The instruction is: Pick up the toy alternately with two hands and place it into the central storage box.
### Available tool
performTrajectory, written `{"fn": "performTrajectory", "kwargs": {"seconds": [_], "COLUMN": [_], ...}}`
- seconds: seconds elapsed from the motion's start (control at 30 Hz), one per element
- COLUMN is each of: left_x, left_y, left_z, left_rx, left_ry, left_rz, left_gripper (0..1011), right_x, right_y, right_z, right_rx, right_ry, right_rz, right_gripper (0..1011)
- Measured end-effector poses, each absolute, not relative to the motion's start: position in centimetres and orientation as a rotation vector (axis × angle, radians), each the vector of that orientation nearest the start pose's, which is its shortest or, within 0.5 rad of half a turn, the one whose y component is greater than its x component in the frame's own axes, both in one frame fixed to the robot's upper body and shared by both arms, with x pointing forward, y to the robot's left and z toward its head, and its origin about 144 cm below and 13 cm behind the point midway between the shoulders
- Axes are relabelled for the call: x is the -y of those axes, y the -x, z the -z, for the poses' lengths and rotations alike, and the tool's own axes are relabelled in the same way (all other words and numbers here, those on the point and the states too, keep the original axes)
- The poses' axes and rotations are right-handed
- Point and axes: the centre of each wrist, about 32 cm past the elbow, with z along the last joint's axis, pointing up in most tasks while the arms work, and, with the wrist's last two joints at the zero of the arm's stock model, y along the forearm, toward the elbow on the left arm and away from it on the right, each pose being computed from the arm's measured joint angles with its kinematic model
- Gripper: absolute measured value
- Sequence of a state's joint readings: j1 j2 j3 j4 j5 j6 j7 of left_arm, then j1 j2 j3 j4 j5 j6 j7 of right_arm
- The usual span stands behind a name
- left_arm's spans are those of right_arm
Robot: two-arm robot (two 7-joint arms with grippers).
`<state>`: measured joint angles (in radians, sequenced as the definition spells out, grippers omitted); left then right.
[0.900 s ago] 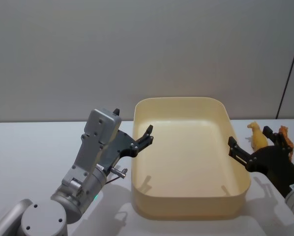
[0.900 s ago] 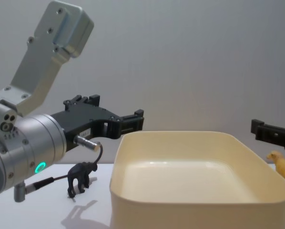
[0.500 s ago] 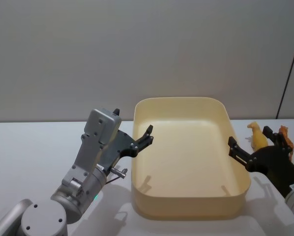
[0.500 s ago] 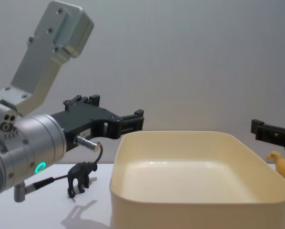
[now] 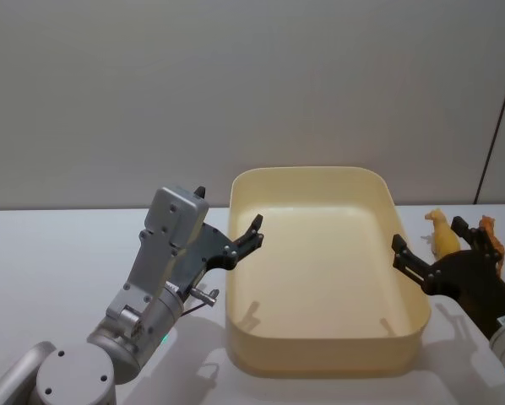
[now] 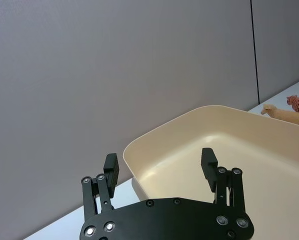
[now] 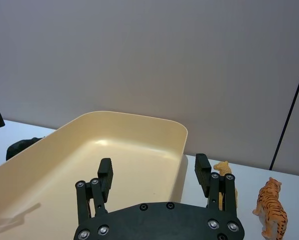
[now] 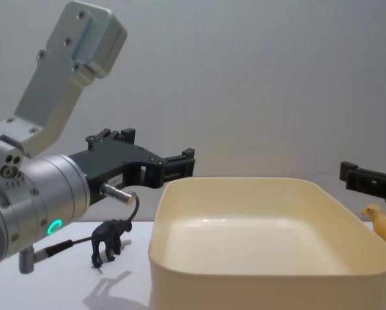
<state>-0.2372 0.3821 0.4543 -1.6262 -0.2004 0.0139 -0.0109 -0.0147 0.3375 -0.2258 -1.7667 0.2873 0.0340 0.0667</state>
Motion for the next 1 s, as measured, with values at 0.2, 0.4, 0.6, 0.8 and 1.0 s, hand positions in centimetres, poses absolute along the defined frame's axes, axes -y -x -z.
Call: {"fn": "performTrajectory", "kwargs": {"seconds": [0.2, 0.4, 0.6, 0.8, 1.0], "left_x": [-19.84, -19.84, -19.84, -19.84, -19.84], "left_y": [-49.20, -49.20, -49.20, -49.20, -49.20], "left_z": [-120.44, -120.44, -120.44, -120.44, -120.44], "left_rx": [0.268, 0.268, 0.268, 0.268, 0.268], "left_ry": [-0.061, -0.061, -0.061, -0.061, -0.061], "left_rz": [-1.124, -1.124, -1.124, -1.124, -1.124], "left_gripper": [1001, 1001, 1001, 1001, 1001], "right_x": [23.71, 23.71, 23.71, 23.71, 23.71], "right_y": [-44.33, -44.33, -44.33, -44.33, -44.33], "right_z": [-118.87, -118.87, -118.87, -118.87, -118.87], "right_rx": [0.075, 0.075, 0.075, 0.075, 0.075], "right_ry": [-0.026, -0.026, -0.026, -0.026, -0.026], "right_rz": [1.230, 1.230, 1.230, 1.230, 1.230], "right_gripper": [1001, 1001, 1001, 1001, 1001]}}
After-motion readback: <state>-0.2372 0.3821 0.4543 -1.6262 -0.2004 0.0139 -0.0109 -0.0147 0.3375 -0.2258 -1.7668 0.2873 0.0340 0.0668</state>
